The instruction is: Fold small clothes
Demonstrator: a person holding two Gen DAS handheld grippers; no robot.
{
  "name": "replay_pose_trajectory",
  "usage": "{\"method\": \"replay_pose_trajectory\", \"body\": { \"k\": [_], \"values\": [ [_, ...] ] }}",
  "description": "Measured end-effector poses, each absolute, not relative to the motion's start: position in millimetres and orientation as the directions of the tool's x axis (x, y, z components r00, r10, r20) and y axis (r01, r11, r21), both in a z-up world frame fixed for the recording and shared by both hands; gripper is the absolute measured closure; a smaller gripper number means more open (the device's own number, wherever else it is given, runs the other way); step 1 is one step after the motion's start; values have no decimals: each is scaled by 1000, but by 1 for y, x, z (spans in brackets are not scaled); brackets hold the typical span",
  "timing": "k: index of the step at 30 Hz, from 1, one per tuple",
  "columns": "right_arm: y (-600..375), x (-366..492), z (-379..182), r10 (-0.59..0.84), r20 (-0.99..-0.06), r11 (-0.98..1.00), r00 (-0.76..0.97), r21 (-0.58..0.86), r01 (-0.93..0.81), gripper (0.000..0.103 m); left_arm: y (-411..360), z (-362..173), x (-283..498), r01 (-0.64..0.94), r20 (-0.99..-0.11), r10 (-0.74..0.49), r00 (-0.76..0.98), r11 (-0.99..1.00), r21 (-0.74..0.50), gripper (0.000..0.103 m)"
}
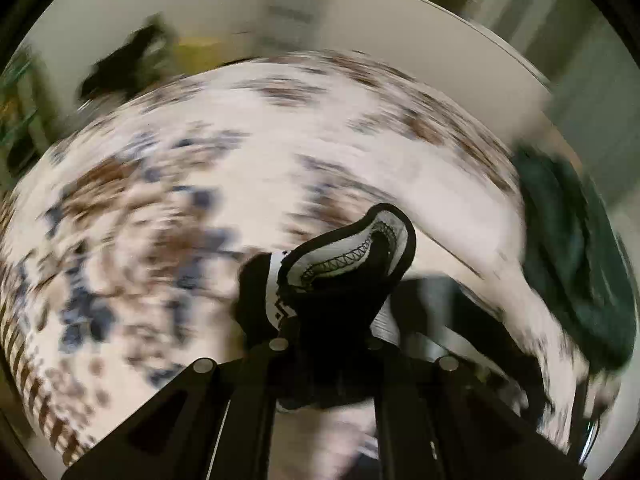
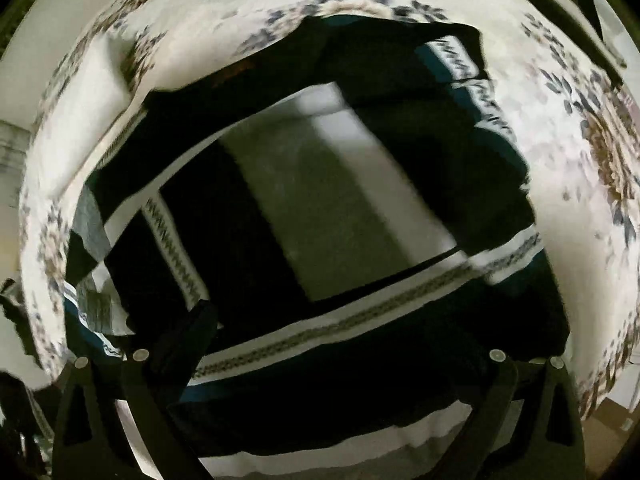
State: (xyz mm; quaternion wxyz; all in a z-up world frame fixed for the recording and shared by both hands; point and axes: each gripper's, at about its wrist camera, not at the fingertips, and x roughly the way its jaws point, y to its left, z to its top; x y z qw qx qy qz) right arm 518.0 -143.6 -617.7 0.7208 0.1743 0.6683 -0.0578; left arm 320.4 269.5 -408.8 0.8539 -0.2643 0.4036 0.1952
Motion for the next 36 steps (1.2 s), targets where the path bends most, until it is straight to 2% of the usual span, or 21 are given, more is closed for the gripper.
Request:
{"method": "replay_pose_trajectory", "body": {
  "k": [9, 14, 16, 18, 19, 20, 21, 22, 23, 27, 31, 36],
  "values": [
    [-293, 532, -618, 186, -980, 906, 74, 200, 372, 0, 18, -442, 426, -245, -828, -189, 528, 899, -362, 98],
    [-363, 535, -612, 204, -976, 893, 78, 218, 393, 0, -88, -471, 452, -148, -877, -200, 437, 946, -289, 94],
    [-385, 536, -610, 223, -972, 894, 75, 235, 382, 0, -112, -479, 459, -139, -907, -149, 393, 966, -219, 93],
    [-402, 536, -606, 245, -967, 896, 75, 255, 364, 0, -118, -477, 460, -139, -910, -109, 399, 974, -177, 89],
    [-407, 534, -604, 259, -963, 894, 74, 268, 358, 0, -116, -473, 457, -141, -900, -100, 424, 974, -175, 76],
    [-410, 536, -603, 284, -956, 889, 70, 289, 355, 0, -113, -469, 454, -147, -890, -93, 447, 973, -176, 49],
    [-415, 538, -601, 330, -942, 875, 66, 331, 354, 0, -106, -466, 451, -156, -883, -91, 461, 971, -182, 31],
    [-415, 539, -597, 365, -929, 862, 63, 363, 353, 0, -97, -461, 446, -171, -876, -87, 474, 967, -189, 6],
    [-414, 542, -596, 401, -914, 848, 65, 398, 350, 0, -82, -454, 437, -200, -869, -64, 491, 962, -184, 3],
    [-380, 565, -592, 505, -860, 808, 76, 502, 308, 0, -31, -446, 402, -332, -865, 108, 489, 941, -71, 3],
    [-328, 593, -600, 566, -823, 794, 45, 559, 240, 0, 30, -457, 365, -477, -875, 282, 394, 876, 68, 3],
    [-249, 634, -625, 599, -800, 790, -40, 582, 194, 0, 81, -480, 327, -595, -899, 353, 260, 792, 139, 3]
  ]
}}
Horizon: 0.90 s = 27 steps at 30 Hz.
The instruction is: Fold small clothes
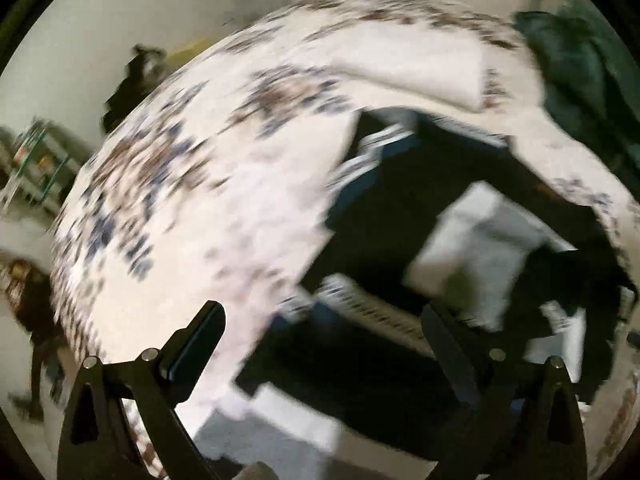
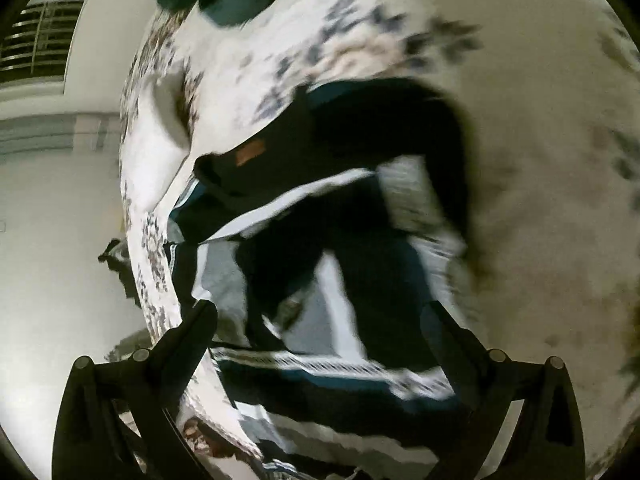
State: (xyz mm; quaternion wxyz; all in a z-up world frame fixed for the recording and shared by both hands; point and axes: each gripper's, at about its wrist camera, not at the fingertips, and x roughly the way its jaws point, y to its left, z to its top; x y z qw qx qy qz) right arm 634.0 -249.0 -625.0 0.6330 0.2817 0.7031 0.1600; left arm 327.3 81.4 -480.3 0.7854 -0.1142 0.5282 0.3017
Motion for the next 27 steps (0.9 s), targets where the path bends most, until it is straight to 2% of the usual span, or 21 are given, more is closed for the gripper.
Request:
{"method": "replay_pose_trajectory", "body": {
  "k": [5, 6, 7, 8, 9, 15, 17, 19, 20, 22, 24, 27],
  "values": [
    [-192, 660, -654, 538, -836, 837, -106, 514, 189, 3, 90, -494, 307, -626, -910, 356, 214, 765, 153, 3],
    [-182, 664, -660, 521, -846, 849, -115, 498, 177, 19, 89, -495, 308, -625, -912, 350, 214, 766, 147, 3],
    [-177, 665, -663, 506, -853, 859, -128, 486, 158, 61, 89, -496, 308, -624, -914, 341, 220, 769, 137, 3],
    [-171, 664, -663, 478, -867, 878, -144, 463, 125, 87, 88, -495, 310, -623, -915, 334, 225, 771, 129, 3],
    [-174, 661, -659, 468, -875, 883, -128, 455, 116, 97, 87, -495, 311, -623, -915, 329, 232, 773, 120, 3],
    [-239, 624, -595, 398, -911, 915, 105, 403, 30, 98, 90, -488, 318, -620, -913, 295, 283, 782, 60, 3],
    [-255, 614, -600, 364, -926, 930, 102, 368, 21, 97, 92, -489, 322, -615, -912, 292, 287, 786, 58, 3],
    [-270, 605, -624, 364, -931, 931, -9, 363, 37, 93, 96, -492, 326, -613, -915, 283, 286, 789, 53, 3],
    [-279, 601, -634, 361, -931, 932, -54, 357, 67, 89, 98, -492, 327, -613, -917, 279, 285, 788, 50, 3],
    [-295, 595, -641, 337, -938, 938, -82, 326, 119, 57, 102, -491, 332, -610, -915, 274, 295, 792, 41, 3],
    [-316, 592, -634, 402, -916, 899, -20, 390, 200, 43, 105, -489, 339, -598, -909, 283, 306, 800, 47, 3],
    [-333, 594, -627, 498, -865, 821, 56, 491, 290, 39, 112, -487, 353, -577, -903, 289, 319, 815, 57, 3]
  ]
}}
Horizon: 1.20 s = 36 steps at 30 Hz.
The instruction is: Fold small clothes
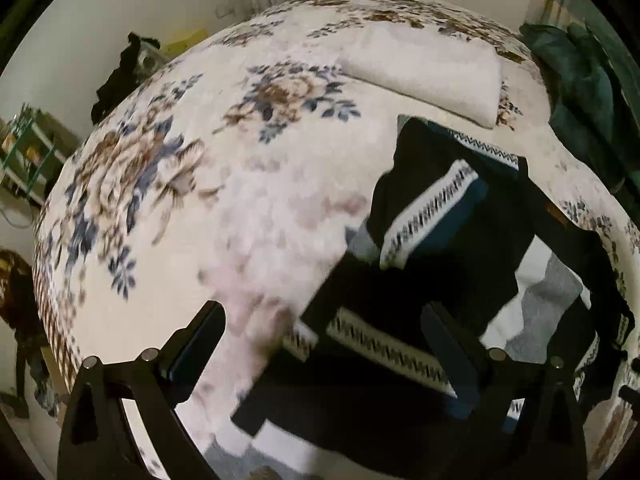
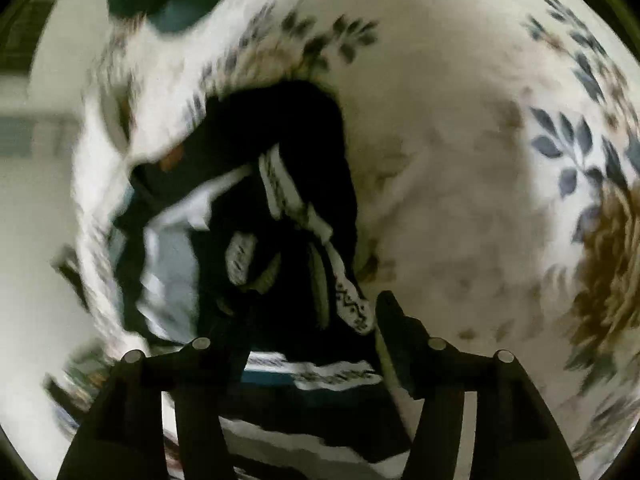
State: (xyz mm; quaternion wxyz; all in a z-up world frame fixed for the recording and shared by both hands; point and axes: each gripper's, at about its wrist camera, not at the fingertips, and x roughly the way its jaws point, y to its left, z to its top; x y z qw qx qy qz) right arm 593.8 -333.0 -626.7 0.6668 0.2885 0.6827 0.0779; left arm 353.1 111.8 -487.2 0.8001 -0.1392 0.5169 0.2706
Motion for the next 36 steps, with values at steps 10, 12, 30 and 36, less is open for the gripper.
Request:
{"method": "replay_pose_trajectory", "body": {
  "k": [10, 12, 30, 36],
  "values": [
    [-284, 619, -650, 455, -890, 868, -37, 434, 242, 93, 140, -506, 434, -445, -921, 205, 332, 895, 39, 3],
    [-275, 617, -628, 396, -918, 907, 16, 393, 153, 100, 146, -519, 450, -415, -940, 144, 310, 910, 3, 3],
    [-277, 620, -581, 310, -941, 916, 132, 333, 224, 45, 204, -513, 395, -521, -896, -111, 430, 780, -346, 16],
    [-159, 645, -570, 490, -872, 872, 21, 489, -11, 45, 198, -536, 392, -513, -860, -237, 453, 720, -468, 16]
  ]
}}
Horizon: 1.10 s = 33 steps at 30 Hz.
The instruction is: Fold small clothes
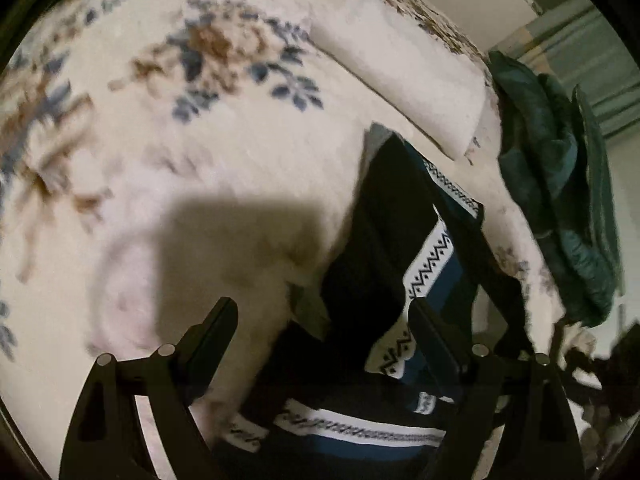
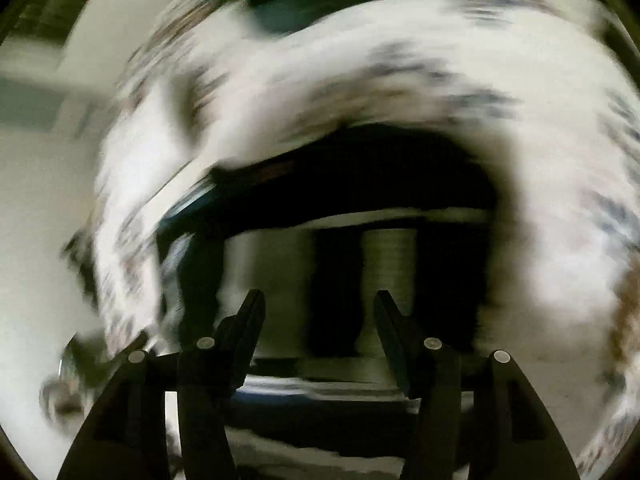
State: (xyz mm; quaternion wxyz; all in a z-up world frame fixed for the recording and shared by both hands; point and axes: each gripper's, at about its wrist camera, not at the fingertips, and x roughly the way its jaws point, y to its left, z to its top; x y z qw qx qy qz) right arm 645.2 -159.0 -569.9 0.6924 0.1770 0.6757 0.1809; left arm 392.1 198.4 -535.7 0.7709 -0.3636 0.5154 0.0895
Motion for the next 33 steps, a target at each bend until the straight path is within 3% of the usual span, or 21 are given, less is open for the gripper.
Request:
{"method": "replay_pose_trajectory", "body": {
  "k": [3, 4, 7, 11, 17, 18, 19, 24, 26, 27, 28, 30, 32, 33],
  "values": [
    [-70, 679, -587, 502, -862, 839, -75, 506, -197, 45, 199, -545, 387, -533, -822, -281, 495, 648, -543, 19],
    [-51, 687, -593, 495, -864, 832, -92, 502, -238, 45, 197, -546, 387, -534, -817, -280, 504, 642, -550, 28],
    [9, 714, -615, 487, -857, 796, -171, 515, -317, 45, 186, -557, 392, -514, -822, -301, 483, 663, -544, 89],
    [68, 738, -635, 485, -844, 754, -229, 536, -379, 45, 173, -568, 391, -493, -825, -299, 479, 687, -535, 93],
    [140, 752, -674, 441, -824, 709, -355, 563, -424, 45, 168, -566, 394, -480, -833, -274, 481, 713, -512, 95],
    [147, 750, -675, 443, -819, 693, -365, 571, -440, 68, 168, -567, 394, -476, -835, -272, 479, 718, -507, 95],
    [151, 749, -676, 438, -827, 694, -351, 560, -452, 97, 169, -567, 393, -474, -835, -273, 479, 720, -507, 95],
    [153, 758, -681, 414, -868, 739, -275, 497, -454, 98, 176, -571, 396, -476, -834, -278, 477, 715, -511, 95],
    [144, 761, -685, 410, -853, 756, -324, 516, -402, 93, 180, -570, 396, -483, -832, -292, 471, 704, -521, 94],
    [136, 765, -683, 429, -835, 761, -344, 539, -360, 81, 182, -569, 396, -490, -832, -307, 463, 693, -529, 93],
    [125, 767, -679, 451, -821, 763, -349, 558, -326, 59, 184, -565, 395, -502, -837, -312, 450, 686, -526, 91],
    [93, 772, -660, 501, -806, 755, -317, 585, -295, 41, 190, -553, 385, -535, -842, -314, 439, 661, -526, 78],
    [65, 771, -651, 497, -810, 757, -311, 580, -302, 41, 193, -540, 368, -554, -807, -326, 492, 598, -579, 51],
    [50, 769, -651, 463, -831, 770, -308, 549, -324, 41, 193, -535, 361, -560, -787, -334, 518, 563, -608, 46]
  ]
}}
